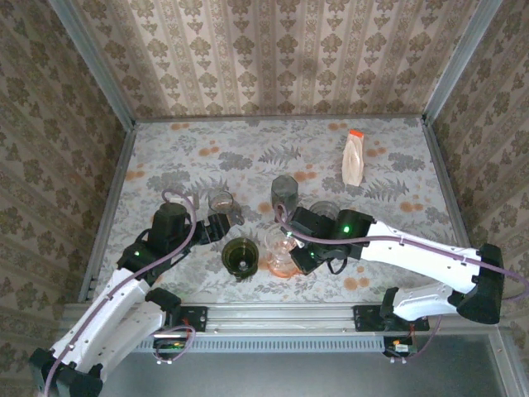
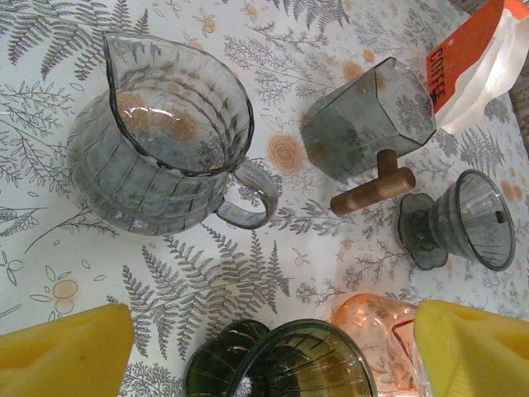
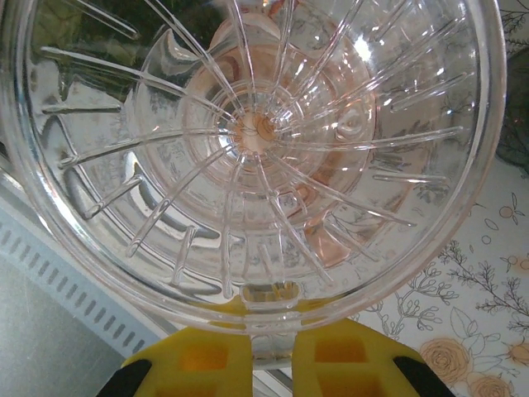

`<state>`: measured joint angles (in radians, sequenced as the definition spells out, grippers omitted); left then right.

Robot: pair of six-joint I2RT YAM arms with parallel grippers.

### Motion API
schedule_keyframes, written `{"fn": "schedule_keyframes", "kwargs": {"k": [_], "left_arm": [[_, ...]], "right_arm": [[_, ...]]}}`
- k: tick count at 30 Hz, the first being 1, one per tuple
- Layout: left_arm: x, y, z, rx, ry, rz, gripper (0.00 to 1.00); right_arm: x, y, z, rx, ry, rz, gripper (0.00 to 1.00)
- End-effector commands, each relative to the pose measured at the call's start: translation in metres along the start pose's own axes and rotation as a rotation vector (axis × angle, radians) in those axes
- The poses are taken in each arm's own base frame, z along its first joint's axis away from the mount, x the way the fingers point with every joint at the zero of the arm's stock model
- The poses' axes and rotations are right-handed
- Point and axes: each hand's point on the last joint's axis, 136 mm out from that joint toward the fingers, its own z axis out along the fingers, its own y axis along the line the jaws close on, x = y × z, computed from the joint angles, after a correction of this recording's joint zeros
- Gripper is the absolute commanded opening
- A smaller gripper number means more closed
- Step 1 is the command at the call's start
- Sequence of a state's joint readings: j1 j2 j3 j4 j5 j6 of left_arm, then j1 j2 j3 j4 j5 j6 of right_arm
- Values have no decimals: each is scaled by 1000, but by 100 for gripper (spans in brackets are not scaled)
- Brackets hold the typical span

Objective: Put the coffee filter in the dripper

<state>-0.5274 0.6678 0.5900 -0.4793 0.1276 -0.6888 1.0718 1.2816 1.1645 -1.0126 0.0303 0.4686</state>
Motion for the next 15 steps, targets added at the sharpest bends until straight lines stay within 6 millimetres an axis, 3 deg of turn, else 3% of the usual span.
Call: {"fn": "schedule_keyframes", "kwargs": {"k": [1,10,15], "left_arm": [[-7,-5,-3,16,-21,-6,90],[-6,-5,-1,18,-16,-6,90],[-6,-4,0,20,-15,-7,90]], "right_arm": [[-5,-8,-5,60,-8,-24,0],[-23,-9,-32,100,-91,-50,0],[-18,-13,-20,133,-47,-63,0]]}}
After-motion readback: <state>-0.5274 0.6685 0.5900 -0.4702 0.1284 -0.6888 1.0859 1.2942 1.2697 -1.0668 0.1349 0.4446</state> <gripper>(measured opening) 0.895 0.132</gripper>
